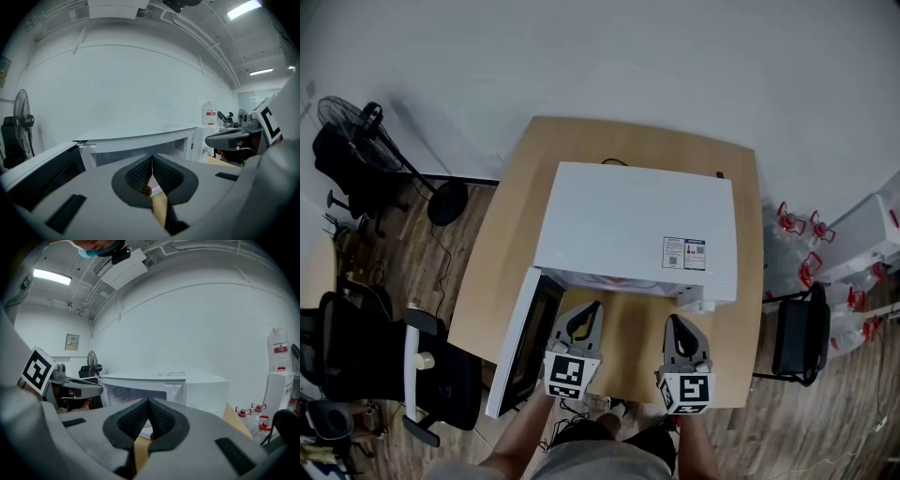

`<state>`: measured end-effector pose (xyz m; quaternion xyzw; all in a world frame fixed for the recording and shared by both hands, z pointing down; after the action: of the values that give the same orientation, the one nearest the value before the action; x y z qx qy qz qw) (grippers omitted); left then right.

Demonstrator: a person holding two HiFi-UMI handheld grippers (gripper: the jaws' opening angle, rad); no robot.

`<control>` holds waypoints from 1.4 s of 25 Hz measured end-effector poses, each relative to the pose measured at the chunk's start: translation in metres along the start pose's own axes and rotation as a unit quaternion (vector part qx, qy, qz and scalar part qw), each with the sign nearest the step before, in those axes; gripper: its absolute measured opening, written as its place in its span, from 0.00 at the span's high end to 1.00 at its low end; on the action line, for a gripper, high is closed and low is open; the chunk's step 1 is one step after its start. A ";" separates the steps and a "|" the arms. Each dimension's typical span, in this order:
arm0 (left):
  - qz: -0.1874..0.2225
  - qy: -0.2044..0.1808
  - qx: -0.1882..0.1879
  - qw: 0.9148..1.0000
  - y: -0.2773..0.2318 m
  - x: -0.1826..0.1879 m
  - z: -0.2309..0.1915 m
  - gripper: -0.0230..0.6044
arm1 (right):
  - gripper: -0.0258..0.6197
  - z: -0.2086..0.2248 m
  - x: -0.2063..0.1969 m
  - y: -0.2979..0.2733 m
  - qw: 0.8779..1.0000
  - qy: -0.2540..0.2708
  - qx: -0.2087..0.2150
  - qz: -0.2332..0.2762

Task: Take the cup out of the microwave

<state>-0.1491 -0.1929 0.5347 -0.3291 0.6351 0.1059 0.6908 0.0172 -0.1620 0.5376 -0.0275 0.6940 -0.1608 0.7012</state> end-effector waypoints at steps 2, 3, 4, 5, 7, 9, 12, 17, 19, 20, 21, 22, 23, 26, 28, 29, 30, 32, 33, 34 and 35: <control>-0.001 0.000 0.000 1.000 -0.006 -0.004 -0.001 0.92 | 0.93 0.001 -0.005 -0.001 1.000 -0.002 -0.001 -0.005; -0.003 0.001 -0.002 1.000 -0.009 -0.006 -0.002 0.92 | 0.93 0.001 -0.008 -0.002 1.000 -0.003 -0.002 -0.008; -0.006 0.003 -0.007 1.000 -0.012 -0.008 -0.001 0.92 | 0.93 0.002 -0.010 -0.002 1.000 -0.004 -0.003 -0.010; -0.010 0.004 -0.012 1.000 -0.016 -0.010 -0.001 0.92 | 0.93 0.002 -0.013 -0.003 1.000 -0.006 -0.004 -0.013; -0.016 0.007 -0.016 1.000 -0.024 -0.015 -0.002 0.92 | 0.93 0.002 -0.017 -0.004 1.000 -0.008 -0.005 -0.017; -0.022 0.010 -0.021 0.999 -0.033 -0.021 -0.003 0.88 | 0.93 0.002 -0.021 -0.005 1.000 -0.011 -0.005 -0.022; -0.038 0.017 -0.039 0.998 -0.049 -0.032 -0.002 0.72 | 0.93 0.002 -0.027 -0.007 1.000 -0.012 -0.006 -0.027; -0.050 0.022 -0.036 0.998 -0.075 -0.045 -0.008 0.51 | 0.93 0.003 -0.035 -0.011 0.999 -0.016 -0.007 -0.035; -0.049 0.028 -0.031 0.998 -0.084 -0.047 -0.012 0.47 | 0.93 0.004 -0.037 -0.012 0.999 -0.018 -0.008 -0.038; -0.049 0.030 -0.028 0.998 -0.089 -0.047 -0.014 0.45 | 0.93 0.005 -0.039 -0.013 0.999 -0.018 -0.009 -0.040; -0.050 0.030 -0.026 0.998 -0.093 -0.048 -0.015 0.43 | 0.93 0.005 -0.040 -0.014 0.999 -0.019 -0.009 -0.042; -0.051 0.030 -0.025 0.998 -0.096 -0.050 -0.016 0.42 | 0.93 0.006 -0.042 -0.014 0.999 -0.020 -0.010 -0.043; -0.053 0.030 -0.025 0.998 -0.100 -0.051 -0.017 0.41 | 0.93 0.007 -0.043 -0.014 0.999 -0.021 -0.010 -0.045; -0.059 0.033 -0.026 0.997 -0.109 -0.056 -0.019 0.40 | 0.93 0.008 -0.048 -0.015 0.998 -0.022 -0.011 -0.049; -0.061 0.034 -0.024 0.997 -0.113 -0.058 -0.020 0.40 | 0.93 0.009 -0.050 -0.015 0.998 -0.023 -0.011 -0.051; -0.061 0.034 -0.023 0.997 -0.115 -0.059 -0.021 0.39 | 0.93 0.010 -0.051 -0.015 0.998 -0.023 -0.012 -0.053; -0.062 0.034 -0.022 0.997 -0.117 -0.060 -0.021 0.39 | 0.93 0.011 -0.052 -0.015 0.998 -0.024 -0.014 -0.055; -0.061 0.035 -0.020 0.997 -0.121 -0.061 -0.021 0.39 | 0.93 0.013 -0.055 -0.015 0.998 -0.023 -0.016 -0.059; -0.061 0.036 -0.019 0.997 -0.122 -0.061 -0.021 0.39 | 0.93 0.014 -0.056 -0.016 0.998 -0.022 -0.015 -0.060; -0.060 0.037 -0.017 0.997 -0.123 -0.061 -0.021 0.39 | 0.93 0.014 -0.057 -0.016 0.998 -0.021 -0.014 -0.060; -0.059 0.039 -0.016 0.997 -0.124 -0.061 -0.022 0.39 | 0.93 0.015 -0.058 -0.016 0.998 -0.021 -0.014 -0.061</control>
<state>-0.1075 -0.2834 0.6330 -0.3806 0.6390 0.0621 0.6656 0.0297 -0.1644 0.5984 -0.0827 0.6784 -0.1932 0.7040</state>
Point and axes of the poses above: the fingertips, and each gripper's own axes: y backward along the fingers, z to its right, x out of its top, the point moved 2 cm from there along y, backward along the fingers, and after that the axes turned 6 degrees about -x, right-handed, at the moved point
